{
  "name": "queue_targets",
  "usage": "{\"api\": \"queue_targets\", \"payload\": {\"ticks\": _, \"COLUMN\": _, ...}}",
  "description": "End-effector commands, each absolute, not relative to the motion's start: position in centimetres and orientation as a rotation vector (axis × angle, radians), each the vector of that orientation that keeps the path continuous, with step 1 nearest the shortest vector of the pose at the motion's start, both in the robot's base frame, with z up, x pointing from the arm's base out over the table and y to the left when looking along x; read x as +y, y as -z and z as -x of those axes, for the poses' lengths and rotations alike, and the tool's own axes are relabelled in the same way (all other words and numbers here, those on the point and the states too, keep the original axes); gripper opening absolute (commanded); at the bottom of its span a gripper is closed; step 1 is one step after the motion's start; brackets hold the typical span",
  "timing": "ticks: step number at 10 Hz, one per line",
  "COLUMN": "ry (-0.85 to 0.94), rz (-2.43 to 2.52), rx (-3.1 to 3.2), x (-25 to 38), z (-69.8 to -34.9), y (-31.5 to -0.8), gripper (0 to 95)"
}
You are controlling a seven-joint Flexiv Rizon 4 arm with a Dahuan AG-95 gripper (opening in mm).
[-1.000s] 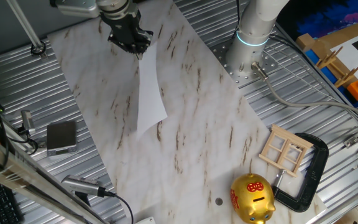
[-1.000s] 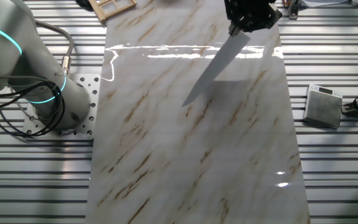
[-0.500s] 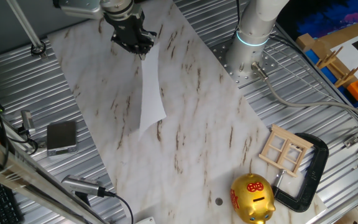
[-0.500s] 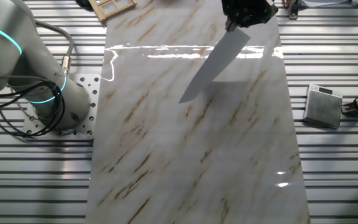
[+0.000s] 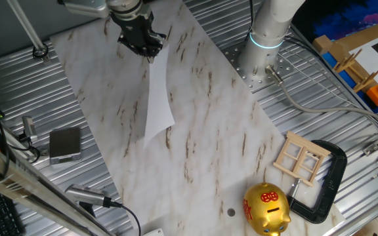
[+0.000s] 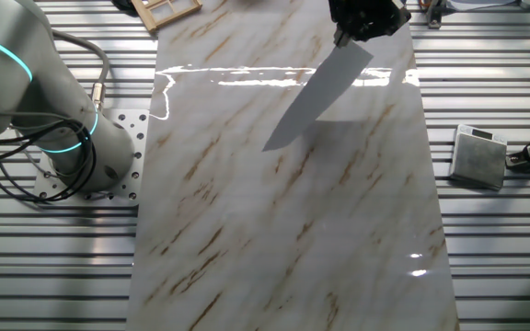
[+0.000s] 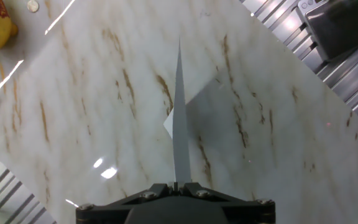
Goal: Flip over and spread out the paper that is laid flat on the table
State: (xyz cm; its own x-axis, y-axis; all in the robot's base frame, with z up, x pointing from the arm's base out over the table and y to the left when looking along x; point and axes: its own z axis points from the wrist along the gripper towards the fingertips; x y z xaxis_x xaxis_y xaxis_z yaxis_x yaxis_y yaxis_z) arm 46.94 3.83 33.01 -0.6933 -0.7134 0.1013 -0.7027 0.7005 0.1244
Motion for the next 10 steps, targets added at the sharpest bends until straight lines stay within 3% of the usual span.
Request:
{"api": "queue_targets", "payload": {"ticks": 1, "ry": 0.112, "rz": -1.153, "rx": -2.769, "x": 3.9, "z": -47.1, "y": -33.1, "gripper": 0.0}}
{"api": "queue_targets", "payload": {"ticks": 10, "ry": 0.109, "rz": -1.262, "rx": -2.718, "x": -1.2, "z": -46.7, "y": -35.9, "gripper": 0.0}}
